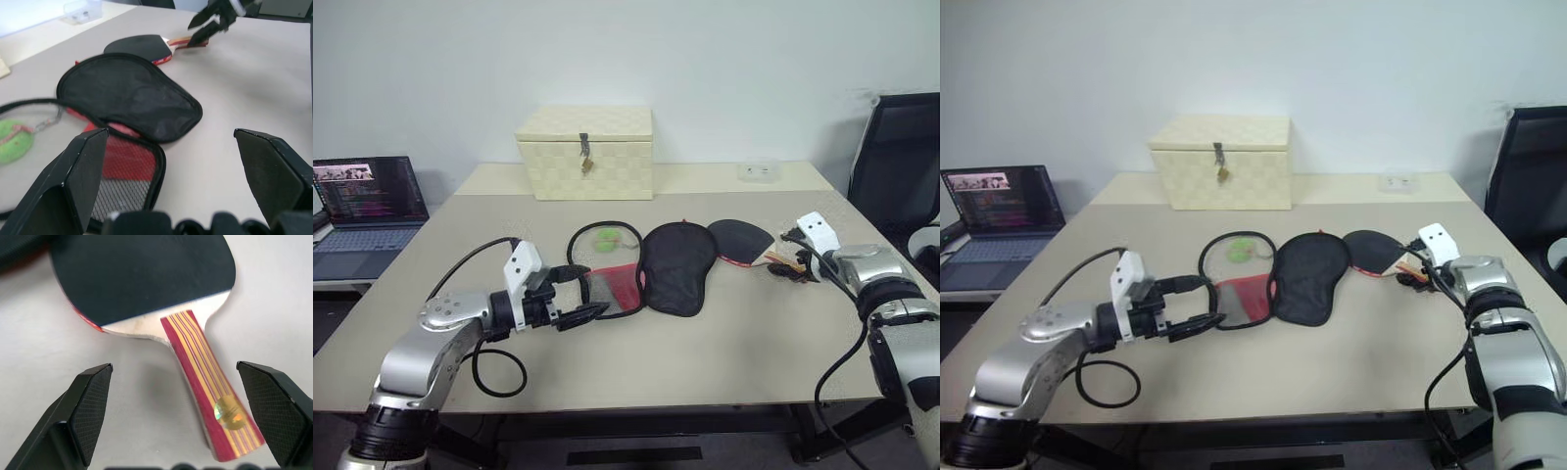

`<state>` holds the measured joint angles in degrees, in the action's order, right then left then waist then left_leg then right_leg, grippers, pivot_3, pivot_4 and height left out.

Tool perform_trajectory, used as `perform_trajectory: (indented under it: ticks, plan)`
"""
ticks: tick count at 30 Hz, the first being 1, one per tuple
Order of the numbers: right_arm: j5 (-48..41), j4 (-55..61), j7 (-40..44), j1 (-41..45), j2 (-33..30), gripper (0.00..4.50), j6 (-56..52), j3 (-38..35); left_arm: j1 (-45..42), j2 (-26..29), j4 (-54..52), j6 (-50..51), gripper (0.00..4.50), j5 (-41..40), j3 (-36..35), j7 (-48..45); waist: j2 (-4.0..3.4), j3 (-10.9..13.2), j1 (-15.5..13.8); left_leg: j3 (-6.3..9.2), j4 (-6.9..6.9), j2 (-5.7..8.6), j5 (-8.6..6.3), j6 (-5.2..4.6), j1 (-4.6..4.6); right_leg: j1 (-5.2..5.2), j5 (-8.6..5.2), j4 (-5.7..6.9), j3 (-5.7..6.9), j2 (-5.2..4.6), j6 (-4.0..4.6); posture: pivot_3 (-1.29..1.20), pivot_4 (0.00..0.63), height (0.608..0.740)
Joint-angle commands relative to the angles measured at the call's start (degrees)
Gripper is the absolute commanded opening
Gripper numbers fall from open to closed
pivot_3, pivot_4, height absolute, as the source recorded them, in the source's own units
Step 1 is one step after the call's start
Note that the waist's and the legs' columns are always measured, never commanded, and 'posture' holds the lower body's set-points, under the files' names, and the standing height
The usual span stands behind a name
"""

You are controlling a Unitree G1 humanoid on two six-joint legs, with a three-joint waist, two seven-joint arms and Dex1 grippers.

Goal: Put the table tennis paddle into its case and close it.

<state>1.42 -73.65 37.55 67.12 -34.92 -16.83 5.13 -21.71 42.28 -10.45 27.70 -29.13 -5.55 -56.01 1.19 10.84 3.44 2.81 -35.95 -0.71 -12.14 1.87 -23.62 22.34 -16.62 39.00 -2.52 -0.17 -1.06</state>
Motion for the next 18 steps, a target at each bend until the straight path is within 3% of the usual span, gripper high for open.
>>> perform_trajectory:
  ticks: [1,10,14,18]
  plan:
    - [0.3,-1.4,-4.0,1.5,2.1,4.47,2.7,-2.6,-1.5,0.5,-0.3,0.0,4.5,-0.2,-0.2,-0.6,0.0,0.0,0.0,0.01,0.0,0.0,0.0,0.0,0.0,0.0,0.0,0.0,0.01,0.0,0.0,0.0,0.15,0.74]
    - [2.9,-3.2,-11.0,0.1,4.7,4.47,4.5,-4.4,-0.3,1.6,0.0,-0.3,4.5,0.3,-1.1,-1.1,0.0,0.0,-0.2,0.03,-0.03,0.03,0.0,0.01,0.0,-0.03,0.0,0.02,0.03,0.01,0.0,0.0,0.15,0.74]
    - [3.9,-3.8,-18.1,0.7,2.3,4.47,5.2,-6.0,-0.1,2.2,-0.5,-0.1,4.5,0.3,-1.6,-0.8,-0.03,0.0,-0.2,0.03,-0.03,0.03,0.0,0.01,-0.01,-0.02,0.0,0.02,0.02,0.01,0.0,0.0,0.15,0.74]
    - [5.1,-4.1,-18.4,0.5,0.5,4.47,4.0,-6.4,0.1,2.6,-0.4,-0.3,4.5,0.3,-1.9,-0.8,-0.04,0.0,-0.2,0.03,-0.02,0.05,0.0,0.01,-0.03,-0.01,0.0,0.0,0.02,0.01,-0.01,0.0,0.15,0.74]
